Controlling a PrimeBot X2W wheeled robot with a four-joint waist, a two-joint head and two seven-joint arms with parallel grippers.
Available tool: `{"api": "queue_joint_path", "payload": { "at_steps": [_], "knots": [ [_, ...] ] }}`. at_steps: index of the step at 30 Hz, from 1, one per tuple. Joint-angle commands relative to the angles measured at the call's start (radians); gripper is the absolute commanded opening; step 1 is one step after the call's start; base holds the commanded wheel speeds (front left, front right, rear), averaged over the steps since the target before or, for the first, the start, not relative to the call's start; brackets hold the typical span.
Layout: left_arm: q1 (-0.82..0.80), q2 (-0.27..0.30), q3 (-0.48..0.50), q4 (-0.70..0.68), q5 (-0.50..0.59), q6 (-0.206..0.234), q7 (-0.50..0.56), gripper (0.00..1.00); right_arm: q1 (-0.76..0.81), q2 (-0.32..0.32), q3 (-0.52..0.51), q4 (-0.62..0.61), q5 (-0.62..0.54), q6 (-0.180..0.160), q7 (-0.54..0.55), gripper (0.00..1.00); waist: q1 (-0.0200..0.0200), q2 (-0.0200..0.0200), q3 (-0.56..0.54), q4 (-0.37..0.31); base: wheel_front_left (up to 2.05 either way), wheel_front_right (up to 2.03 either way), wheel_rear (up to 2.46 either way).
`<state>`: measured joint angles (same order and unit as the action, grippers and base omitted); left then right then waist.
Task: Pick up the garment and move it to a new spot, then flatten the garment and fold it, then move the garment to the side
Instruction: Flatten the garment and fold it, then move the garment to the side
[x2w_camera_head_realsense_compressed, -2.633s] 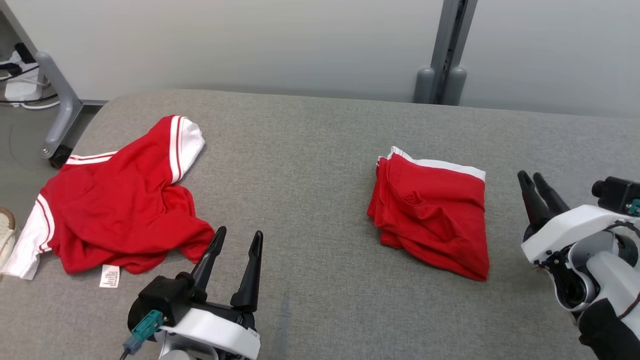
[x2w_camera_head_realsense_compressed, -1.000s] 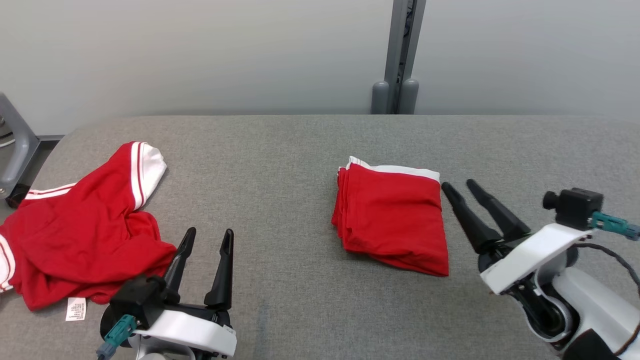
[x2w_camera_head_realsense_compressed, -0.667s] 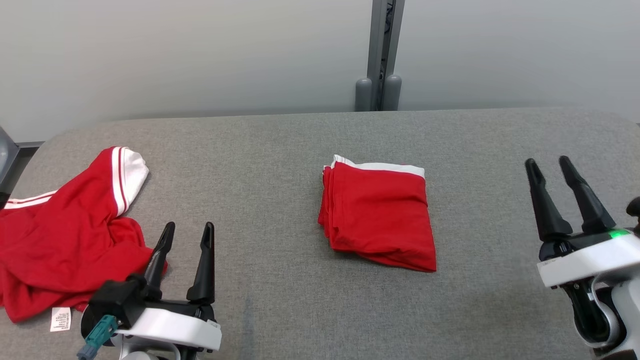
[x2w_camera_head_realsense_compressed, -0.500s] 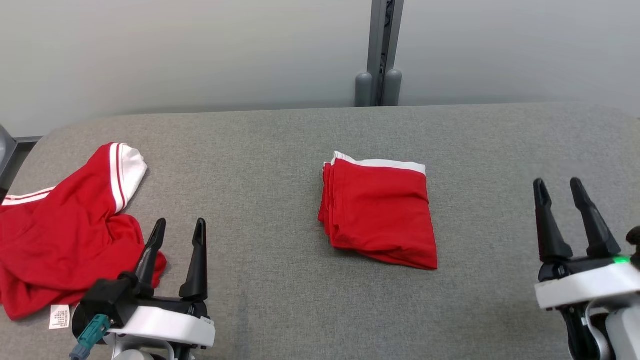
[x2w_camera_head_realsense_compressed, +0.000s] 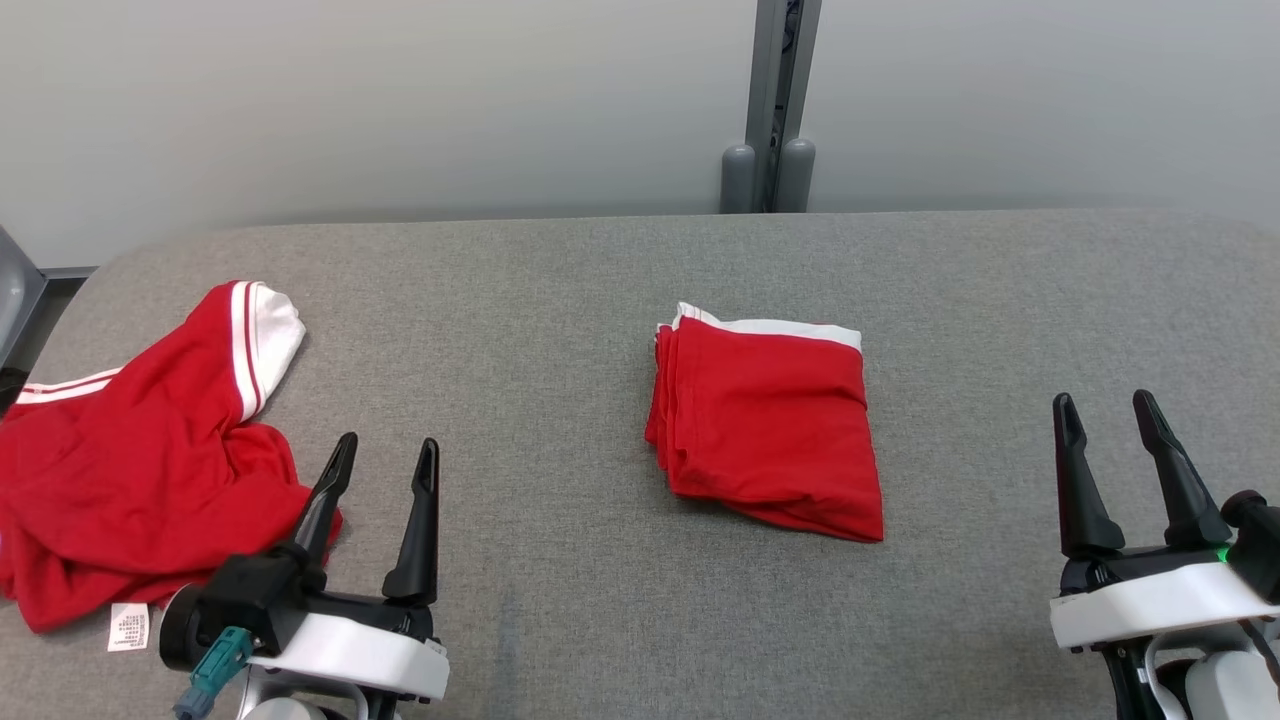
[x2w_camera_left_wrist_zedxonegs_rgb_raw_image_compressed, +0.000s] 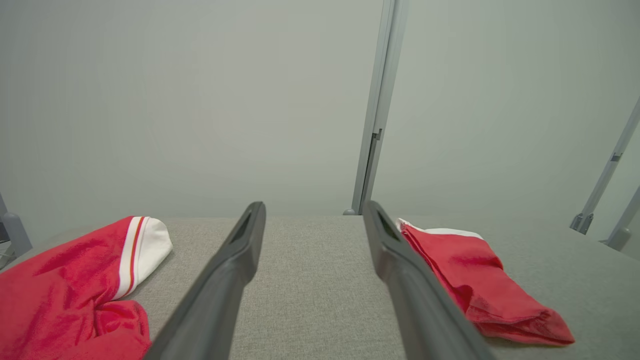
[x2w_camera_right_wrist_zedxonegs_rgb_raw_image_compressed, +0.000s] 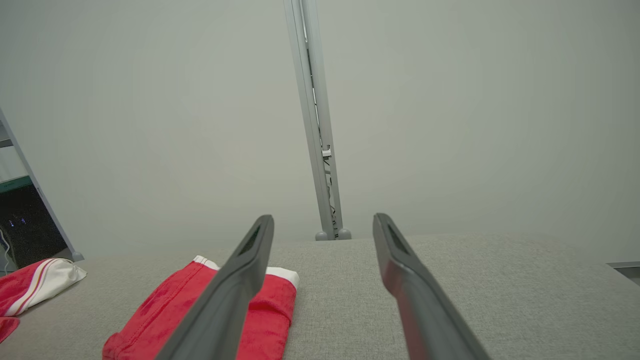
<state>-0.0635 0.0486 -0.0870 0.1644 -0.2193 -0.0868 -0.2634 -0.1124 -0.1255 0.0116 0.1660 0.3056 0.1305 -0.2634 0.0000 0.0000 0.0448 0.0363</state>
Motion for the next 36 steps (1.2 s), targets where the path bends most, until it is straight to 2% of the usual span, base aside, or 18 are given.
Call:
{"api": "queue_joint_path", "payload": {
  "at_steps": [1, 23, 25, 30, 36],
  "knots": [
    [0.007, 0.004, 0.001, -0.005, 0.012, 0.005, -0.002, 1.0, 0.01, 0.002, -0.003, -0.006, -0.008, 0.0, -0.001, 1.0, 0.0, 0.0, -0.001, 0.0, 0.0, 0.0, 0.0],
    [0.007, 0.004, -0.006, -0.007, 0.026, 0.009, -0.002, 1.0, -0.014, 0.023, 0.014, 0.048, -0.01, 0.0, -0.001, 1.0, 0.0, 0.0, -0.009, 0.007, 0.0, 0.0, 0.0],
    [0.005, 0.004, -0.007, -0.008, 0.025, 0.009, -0.002, 1.0, -0.035, 0.017, 0.028, 0.1, -0.008, 0.0, 0.019, 1.0, 0.0, 0.0, -0.004, 0.009, 0.0, 0.0, 0.0],
    [-0.018, 0.004, -0.021, -0.005, 0.016, 0.008, -0.002, 1.0, -0.19, 0.008, 0.078, 0.274, 0.031, 0.0, 0.139, 1.0, 0.0, 0.0, 0.016, 0.026, 0.0, 0.0, 0.0],
    [-0.036, 0.004, -0.035, -0.006, 0.003, 0.013, -0.002, 1.0, -0.364, -0.012, 0.117, 0.43, 0.093, 0.0, 0.222, 1.0, 0.0, 0.0, 0.048, 0.062, 0.0, 0.0, 0.0]
  ]
}}
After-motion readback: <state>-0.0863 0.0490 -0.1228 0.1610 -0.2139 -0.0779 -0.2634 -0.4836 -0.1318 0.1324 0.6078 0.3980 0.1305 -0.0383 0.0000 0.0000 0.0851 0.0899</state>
